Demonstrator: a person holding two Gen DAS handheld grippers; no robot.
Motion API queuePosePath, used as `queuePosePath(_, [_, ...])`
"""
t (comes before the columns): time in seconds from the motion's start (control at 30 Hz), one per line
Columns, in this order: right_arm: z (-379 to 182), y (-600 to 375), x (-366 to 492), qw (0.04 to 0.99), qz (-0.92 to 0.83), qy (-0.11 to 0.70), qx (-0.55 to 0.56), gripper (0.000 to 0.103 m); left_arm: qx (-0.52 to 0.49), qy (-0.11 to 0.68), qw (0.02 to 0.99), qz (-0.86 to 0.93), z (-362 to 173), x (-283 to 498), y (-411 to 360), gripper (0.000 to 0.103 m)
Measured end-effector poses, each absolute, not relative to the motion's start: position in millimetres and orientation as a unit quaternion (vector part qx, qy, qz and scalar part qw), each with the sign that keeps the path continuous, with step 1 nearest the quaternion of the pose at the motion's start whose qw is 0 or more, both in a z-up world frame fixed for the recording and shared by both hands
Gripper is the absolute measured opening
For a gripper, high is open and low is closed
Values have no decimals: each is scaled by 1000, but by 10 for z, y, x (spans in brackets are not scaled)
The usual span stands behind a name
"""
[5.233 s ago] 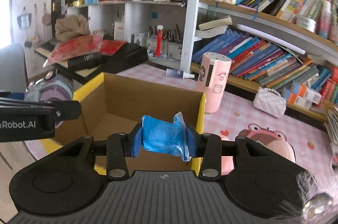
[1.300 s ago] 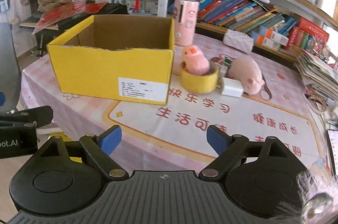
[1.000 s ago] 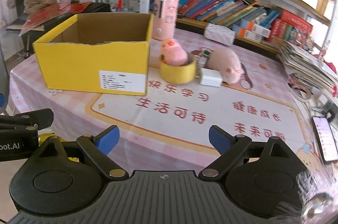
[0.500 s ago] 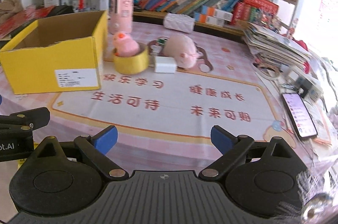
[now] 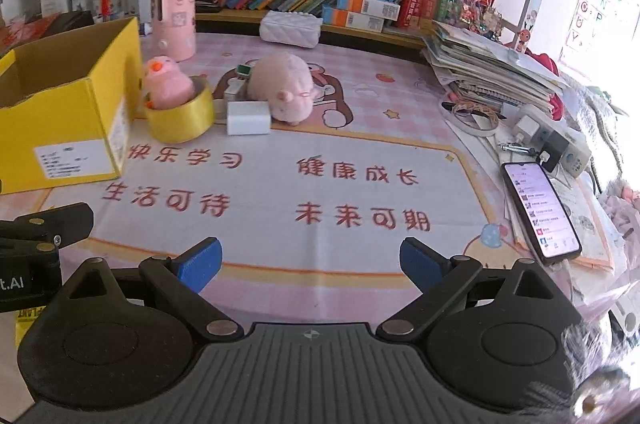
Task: Organize objects
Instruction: 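Withdraw both tools from the yellow box toward the pink chick plush, then grasp the pink chick plush from the tape roll with the left tool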
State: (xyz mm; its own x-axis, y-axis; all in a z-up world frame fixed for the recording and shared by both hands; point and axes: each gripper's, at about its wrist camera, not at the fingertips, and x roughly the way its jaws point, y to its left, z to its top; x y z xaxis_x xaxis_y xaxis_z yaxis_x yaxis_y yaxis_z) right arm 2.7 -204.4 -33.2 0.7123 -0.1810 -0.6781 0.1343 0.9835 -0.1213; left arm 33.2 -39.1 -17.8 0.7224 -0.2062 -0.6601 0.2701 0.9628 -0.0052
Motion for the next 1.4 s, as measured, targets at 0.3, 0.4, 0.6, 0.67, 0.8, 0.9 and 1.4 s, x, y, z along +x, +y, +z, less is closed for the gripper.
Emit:
queuePosePath(0.3, [-364,-2322,399,920,-76,382,-36,96,45,357,925,-121,-218,610,-695,99])
queuePosePath(0.4, [-372,-2394,525,920,-66,385,-39,96,39,359,926,-111,-217,707,-755,99])
queuePosePath(0.6, [-334,-2549,746,924,-43,379,-39,96,30,349,932,-92,-167,845,-879,99])
queuePosePath(0.67, [-311,-2607,815,926,-35,374,-37,96,28,343,935,-87,-143,880,-923,99])
queuePosePath(0.8, [-272,-2703,937,930,-17,366,-35,95,21,335,939,-78,-102,953,-994,99])
queuePosePath(0.9, [-257,-2770,1030,932,-1,362,-34,94,20,330,941,-68,-90,1005,-1063,97])
queuePosePath(1.4, [-279,-3044,1472,938,37,343,-24,86,11,307,951,11,-74,1469,-1329,61])
